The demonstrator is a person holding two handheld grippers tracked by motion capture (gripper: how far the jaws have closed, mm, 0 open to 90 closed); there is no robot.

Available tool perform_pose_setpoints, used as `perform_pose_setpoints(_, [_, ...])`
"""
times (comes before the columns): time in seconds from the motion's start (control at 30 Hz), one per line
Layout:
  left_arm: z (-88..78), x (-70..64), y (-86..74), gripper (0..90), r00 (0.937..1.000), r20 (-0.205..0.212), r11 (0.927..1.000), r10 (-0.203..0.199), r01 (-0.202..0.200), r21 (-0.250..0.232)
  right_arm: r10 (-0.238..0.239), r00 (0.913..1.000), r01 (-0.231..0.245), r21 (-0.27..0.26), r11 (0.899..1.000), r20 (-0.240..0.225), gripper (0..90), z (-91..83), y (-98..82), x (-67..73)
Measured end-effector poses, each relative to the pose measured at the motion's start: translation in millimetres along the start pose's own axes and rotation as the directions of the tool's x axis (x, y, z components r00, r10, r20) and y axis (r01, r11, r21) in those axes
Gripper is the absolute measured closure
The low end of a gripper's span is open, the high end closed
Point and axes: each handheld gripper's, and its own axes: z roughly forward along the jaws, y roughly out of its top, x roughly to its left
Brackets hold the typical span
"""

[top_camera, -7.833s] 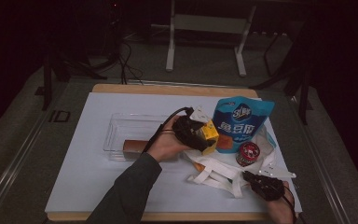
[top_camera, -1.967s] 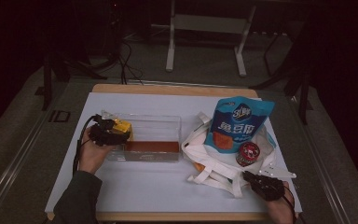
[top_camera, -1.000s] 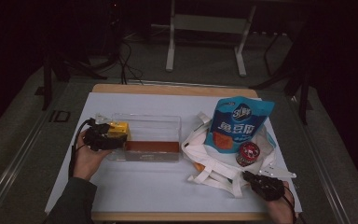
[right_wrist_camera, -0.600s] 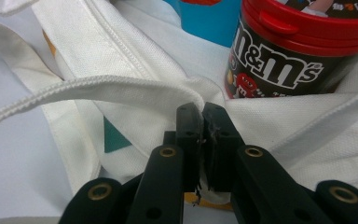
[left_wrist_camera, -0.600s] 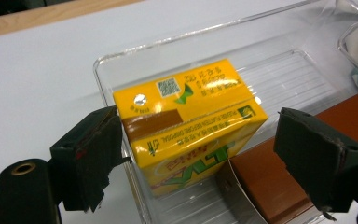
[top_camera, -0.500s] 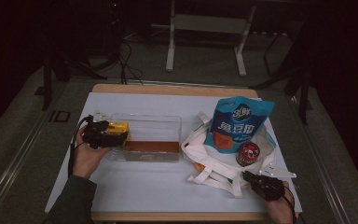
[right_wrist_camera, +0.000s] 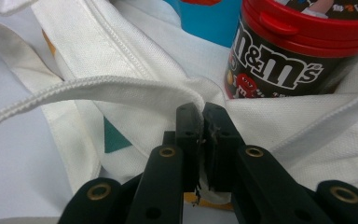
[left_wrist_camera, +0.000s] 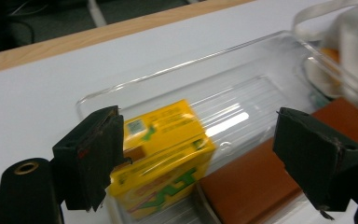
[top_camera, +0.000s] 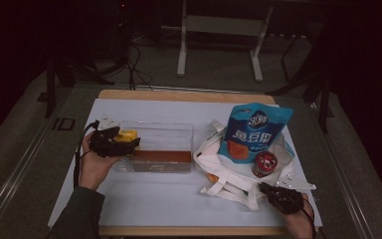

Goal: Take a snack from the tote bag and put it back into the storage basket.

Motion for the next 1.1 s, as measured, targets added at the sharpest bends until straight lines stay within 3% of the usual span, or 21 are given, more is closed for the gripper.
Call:
perform_pose_setpoints(0.23, [1.1,-12.8,7.3,17.3,0.9984,0.005,0.9984,0.057,-0.057,0.007,0.002,1.0000,-0.002,0.009,1.000,-0.006,83.1,-0.1,2.6,-0.5])
perform_pose_setpoints(0.33, [0.5,-19.3,7.6,26.5,0.9965,0.016,0.9964,0.082,-0.082,-0.024,-0.009,1.0000,0.009,0.016,1.000,0.001,82.5,-1.0,4.3,0.7])
perform_pose_setpoints(0.47, [-1.3,-25.8,10.2,32.0,0.9946,0.033,0.9943,0.099,-0.097,-0.044,-0.012,0.9999,0.012,0.019,1.000,-0.005,82.0,-4.0,6.6,0.5])
perform_pose_setpoints(0.77, [0.9,-36.4,8.9,41.8,0.9881,0.094,0.9922,0.122,-0.118,-0.040,0.008,0.9996,-0.008,-0.008,1.000,-0.028,81.9,-14.4,12.0,-0.2])
perform_pose_setpoints(1.1, [0.7,-48.0,5.3,42.9,0.9807,0.141,0.9900,0.135,-0.128,-0.060,0.033,0.9987,-0.035,-0.072,0.997,-0.040,76.0,-36.1,24.6,-10.3])
